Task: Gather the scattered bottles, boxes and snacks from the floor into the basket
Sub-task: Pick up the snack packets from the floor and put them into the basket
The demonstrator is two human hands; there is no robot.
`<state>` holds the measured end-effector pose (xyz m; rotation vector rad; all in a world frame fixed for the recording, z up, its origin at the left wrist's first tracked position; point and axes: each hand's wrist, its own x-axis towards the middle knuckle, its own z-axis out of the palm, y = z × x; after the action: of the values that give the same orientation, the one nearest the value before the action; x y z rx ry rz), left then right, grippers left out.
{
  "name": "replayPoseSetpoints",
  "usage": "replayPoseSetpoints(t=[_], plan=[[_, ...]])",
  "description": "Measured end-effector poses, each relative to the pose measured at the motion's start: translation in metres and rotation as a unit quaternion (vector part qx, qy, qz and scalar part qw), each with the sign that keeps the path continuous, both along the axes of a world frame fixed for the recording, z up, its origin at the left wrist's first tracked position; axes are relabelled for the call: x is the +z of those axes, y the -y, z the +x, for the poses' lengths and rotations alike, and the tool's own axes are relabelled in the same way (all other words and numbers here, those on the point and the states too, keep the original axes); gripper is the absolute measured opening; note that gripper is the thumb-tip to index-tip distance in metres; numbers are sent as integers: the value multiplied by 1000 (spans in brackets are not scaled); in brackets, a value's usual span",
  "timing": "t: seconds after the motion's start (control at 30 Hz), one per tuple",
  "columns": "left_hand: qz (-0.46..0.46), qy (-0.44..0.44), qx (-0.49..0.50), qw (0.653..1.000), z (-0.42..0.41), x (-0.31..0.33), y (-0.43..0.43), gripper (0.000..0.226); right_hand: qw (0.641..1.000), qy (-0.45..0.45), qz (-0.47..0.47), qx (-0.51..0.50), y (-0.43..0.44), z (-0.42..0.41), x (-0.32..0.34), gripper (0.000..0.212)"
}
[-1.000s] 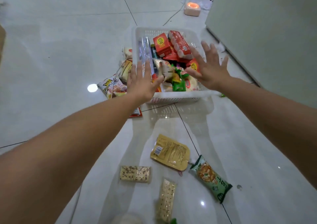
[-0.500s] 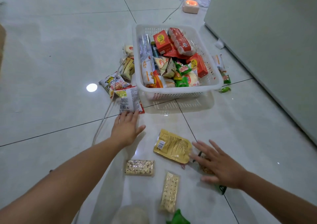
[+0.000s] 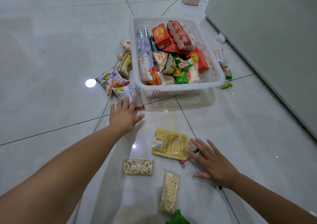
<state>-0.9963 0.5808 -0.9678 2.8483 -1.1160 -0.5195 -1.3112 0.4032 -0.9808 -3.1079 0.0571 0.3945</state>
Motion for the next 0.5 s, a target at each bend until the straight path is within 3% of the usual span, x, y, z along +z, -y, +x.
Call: replayPoseSetpoints(t=[0.33,0.4,0.5], plan=[[1,109,-14,994,-2,-1,6,83,998,49,0,-30,12,25,-4,75],[9,92,-14,996,-4,-5,4,82,994,83,28,-64,12,22,-4,73],[15,-3,32,999,-7,-11,4,94,974,148,76,-153,7,9,-2,71]])
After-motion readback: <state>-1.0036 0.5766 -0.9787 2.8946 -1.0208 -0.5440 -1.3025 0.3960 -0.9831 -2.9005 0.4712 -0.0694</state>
